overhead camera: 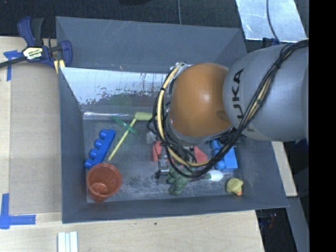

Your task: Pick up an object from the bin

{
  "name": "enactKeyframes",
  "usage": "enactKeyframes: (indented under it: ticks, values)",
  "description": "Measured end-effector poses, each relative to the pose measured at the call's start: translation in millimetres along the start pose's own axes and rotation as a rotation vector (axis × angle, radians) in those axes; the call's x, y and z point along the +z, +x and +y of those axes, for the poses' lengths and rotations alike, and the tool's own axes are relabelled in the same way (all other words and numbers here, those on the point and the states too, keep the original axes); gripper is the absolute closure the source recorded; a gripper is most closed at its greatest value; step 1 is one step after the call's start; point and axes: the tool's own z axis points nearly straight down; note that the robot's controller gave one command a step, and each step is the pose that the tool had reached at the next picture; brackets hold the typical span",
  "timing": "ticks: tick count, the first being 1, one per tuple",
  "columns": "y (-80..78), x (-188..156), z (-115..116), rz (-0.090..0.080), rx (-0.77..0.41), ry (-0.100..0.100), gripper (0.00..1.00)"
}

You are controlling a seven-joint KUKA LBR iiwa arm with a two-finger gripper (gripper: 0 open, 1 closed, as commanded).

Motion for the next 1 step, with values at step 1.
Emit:
enactKeyframes:
  ticks: [1]
  values:
    - [-32.7, 61.9, 77.2, -0.007, -0.065, -0.002, 0.0]
